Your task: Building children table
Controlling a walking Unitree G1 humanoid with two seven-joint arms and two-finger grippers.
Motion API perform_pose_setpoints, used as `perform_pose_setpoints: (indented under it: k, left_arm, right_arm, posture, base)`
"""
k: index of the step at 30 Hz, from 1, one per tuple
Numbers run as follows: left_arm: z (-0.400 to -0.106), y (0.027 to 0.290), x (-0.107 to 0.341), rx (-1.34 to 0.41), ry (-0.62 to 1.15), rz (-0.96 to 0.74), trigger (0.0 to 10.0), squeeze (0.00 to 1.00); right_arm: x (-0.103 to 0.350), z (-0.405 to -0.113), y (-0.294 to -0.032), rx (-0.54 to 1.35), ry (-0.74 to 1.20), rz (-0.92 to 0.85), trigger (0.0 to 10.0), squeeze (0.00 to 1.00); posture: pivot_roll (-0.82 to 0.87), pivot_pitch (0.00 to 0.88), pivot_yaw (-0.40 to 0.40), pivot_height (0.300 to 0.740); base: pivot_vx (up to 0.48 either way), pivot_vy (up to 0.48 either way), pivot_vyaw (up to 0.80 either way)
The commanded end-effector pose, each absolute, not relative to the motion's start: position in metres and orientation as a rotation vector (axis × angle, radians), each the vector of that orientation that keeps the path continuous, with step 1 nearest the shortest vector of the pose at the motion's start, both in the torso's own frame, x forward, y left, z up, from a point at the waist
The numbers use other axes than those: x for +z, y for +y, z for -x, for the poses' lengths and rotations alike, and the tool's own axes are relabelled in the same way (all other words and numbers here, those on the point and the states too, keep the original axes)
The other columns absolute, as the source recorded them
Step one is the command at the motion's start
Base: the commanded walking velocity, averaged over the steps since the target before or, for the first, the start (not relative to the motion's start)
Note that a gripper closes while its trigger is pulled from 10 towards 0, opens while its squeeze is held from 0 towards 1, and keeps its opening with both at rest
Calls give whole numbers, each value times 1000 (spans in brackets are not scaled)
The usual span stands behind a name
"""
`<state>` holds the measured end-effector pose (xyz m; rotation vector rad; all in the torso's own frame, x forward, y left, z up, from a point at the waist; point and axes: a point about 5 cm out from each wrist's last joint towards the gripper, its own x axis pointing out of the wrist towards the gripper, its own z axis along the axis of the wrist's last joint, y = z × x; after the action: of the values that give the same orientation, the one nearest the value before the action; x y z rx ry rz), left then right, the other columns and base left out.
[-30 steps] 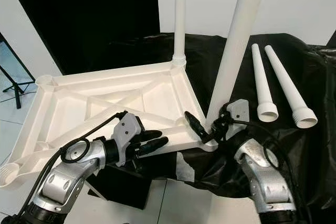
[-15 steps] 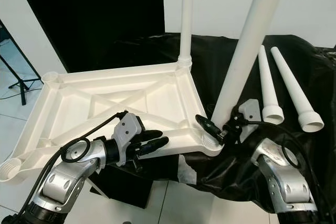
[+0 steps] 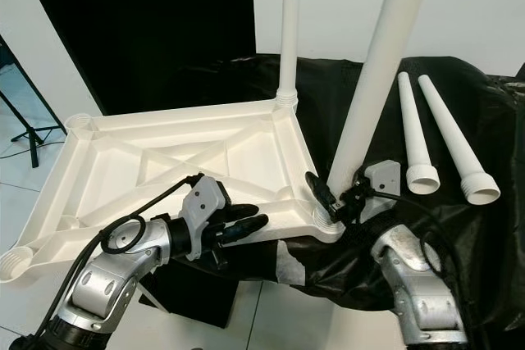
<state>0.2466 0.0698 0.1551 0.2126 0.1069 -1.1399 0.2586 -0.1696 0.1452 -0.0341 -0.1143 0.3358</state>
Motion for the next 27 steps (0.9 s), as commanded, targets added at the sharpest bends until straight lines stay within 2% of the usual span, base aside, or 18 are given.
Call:
perform_pose_setpoints:
  k: [1,4,12,27]
  left_arm:
    - [-253,72,155,-1015,95,-227,10000,0]
    - [-255,72,152,-990,95,-217,10000,0]
    - [-259,73,146,-922,100,-227,10000,0]
    - [-262,74,138,-867,111,-207,10000,0]
  right_arm:
    - [128,-257,-161,291,-39,43,10000,0]
    - [124,-257,-154,160,-43,19,10000,0]
    - [122,-257,-152,1,-54,-34,10000,0]
    - [121,-256,-154,-80,-63,-31,10000,0]
  posture:
    - [26,0,34,740]
    - [29,0,36,740]
    - [29,0,41,740]
    - [27,0,32,740]
  base:
    - [0,0,0]
    - [0,0,0]
    - [0,0,0]
    - [0,0,0]
